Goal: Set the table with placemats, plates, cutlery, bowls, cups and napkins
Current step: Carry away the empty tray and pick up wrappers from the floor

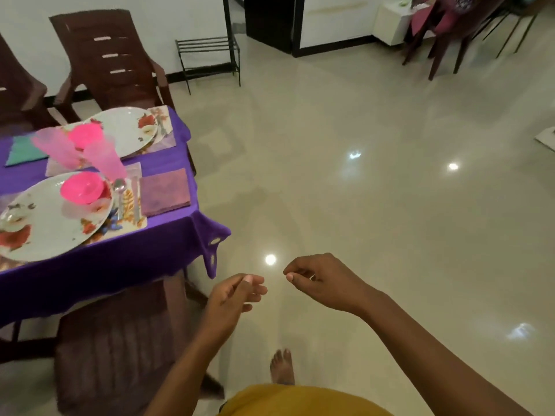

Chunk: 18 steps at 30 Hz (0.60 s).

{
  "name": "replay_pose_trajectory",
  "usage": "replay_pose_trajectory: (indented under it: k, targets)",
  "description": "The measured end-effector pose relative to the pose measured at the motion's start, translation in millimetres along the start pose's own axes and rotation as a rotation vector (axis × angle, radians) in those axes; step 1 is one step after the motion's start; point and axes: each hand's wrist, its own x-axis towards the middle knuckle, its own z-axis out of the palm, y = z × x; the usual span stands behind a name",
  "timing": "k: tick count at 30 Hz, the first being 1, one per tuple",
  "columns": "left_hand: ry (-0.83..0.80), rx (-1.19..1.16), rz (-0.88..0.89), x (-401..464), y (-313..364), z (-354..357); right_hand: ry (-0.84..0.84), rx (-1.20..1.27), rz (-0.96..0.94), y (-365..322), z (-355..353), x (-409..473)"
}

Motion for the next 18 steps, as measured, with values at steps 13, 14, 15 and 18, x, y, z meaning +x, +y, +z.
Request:
replay_pose_trajectory:
  k: [13, 14, 15, 18]
  targets:
    - [0.054, 0.1, 0.04, 198.5, 84.7, -15.5, -0.001, 0.116, -0.019, 34.8, -99.7, 202.0]
    - [0.067, 0.092, 0.037, 214.5, 90.7, -18.2, -0.011, 0.113, -0.028, 37.5, -107.6, 219.7]
    - [0.078, 0.078, 0.028, 229.6, 96.8, -21.1, -0.019, 0.108, -0.039, 40.4, -115.9, 236.6]
    - [0.144, -0.013, -0.027, 283.2, 119.3, -31.0, -0.071, 0.082, -0.059, 50.3, -149.2, 302.8]
